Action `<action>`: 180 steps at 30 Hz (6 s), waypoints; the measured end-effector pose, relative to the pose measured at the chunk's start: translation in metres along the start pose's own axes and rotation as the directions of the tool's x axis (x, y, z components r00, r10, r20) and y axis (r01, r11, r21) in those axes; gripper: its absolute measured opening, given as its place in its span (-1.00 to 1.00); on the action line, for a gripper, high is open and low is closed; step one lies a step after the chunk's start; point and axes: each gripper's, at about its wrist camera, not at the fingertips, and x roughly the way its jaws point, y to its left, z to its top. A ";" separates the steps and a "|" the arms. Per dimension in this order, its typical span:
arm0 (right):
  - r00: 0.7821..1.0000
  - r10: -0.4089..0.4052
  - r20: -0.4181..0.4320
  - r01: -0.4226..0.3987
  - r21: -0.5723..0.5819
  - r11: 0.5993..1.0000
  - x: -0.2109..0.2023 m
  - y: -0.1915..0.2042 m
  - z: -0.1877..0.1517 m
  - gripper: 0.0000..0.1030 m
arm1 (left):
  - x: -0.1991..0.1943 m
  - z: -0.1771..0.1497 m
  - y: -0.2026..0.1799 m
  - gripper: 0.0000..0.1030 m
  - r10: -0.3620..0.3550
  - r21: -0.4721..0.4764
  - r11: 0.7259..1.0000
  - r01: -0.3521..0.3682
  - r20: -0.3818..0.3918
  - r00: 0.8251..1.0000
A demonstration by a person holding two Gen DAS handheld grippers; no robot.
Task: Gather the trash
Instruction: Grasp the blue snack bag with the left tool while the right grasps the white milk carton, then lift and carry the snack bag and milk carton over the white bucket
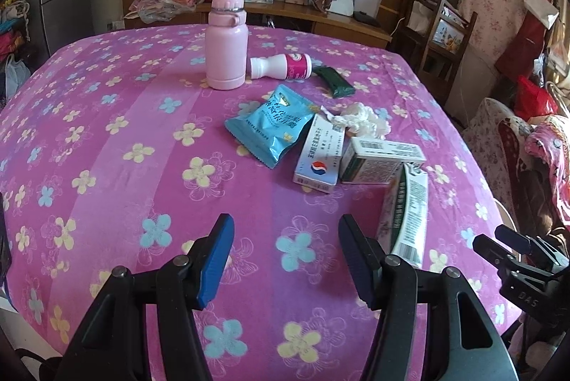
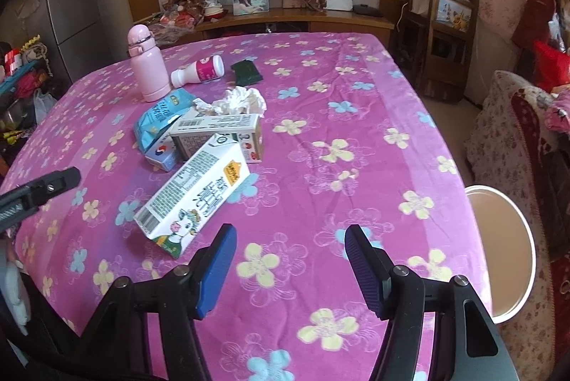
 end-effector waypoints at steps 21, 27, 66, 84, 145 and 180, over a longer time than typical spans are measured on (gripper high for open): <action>0.956 0.222 -0.192 -0.193 0.161 0.968 0.085 0.054 0.043 0.30 | 0.083 0.077 0.026 0.39 0.038 0.029 0.999 -0.038 -0.034 0.999; 0.947 0.257 -0.194 -0.237 0.119 0.964 0.089 0.053 0.041 0.35 | 0.111 0.096 0.028 0.39 0.043 0.054 0.998 -0.041 -0.040 0.998; 0.929 0.270 -0.252 -0.269 0.039 0.962 0.052 0.024 0.003 0.05 | 0.057 0.005 0.062 -0.13 -0.032 -0.058 0.998 0.019 -0.228 0.973; 0.955 0.214 -0.203 -0.203 0.077 0.976 0.048 0.019 -0.006 0.04 | 0.037 -0.012 0.036 -0.14 -0.028 -0.047 0.999 0.021 -0.147 0.989; 0.978 0.053 -0.203 -0.017 0.175 0.984 -0.007 -0.141 -0.082 0.42 | 0.067 -0.057 -0.175 0.03 -0.144 0.316 0.915 0.249 -0.320 0.936; 0.982 -0.158 -0.105 0.186 0.357 0.915 -0.029 -0.275 -0.061 0.08 | 0.060 -0.026 -0.348 -0.22 -0.302 0.384 0.832 0.401 -0.293 0.907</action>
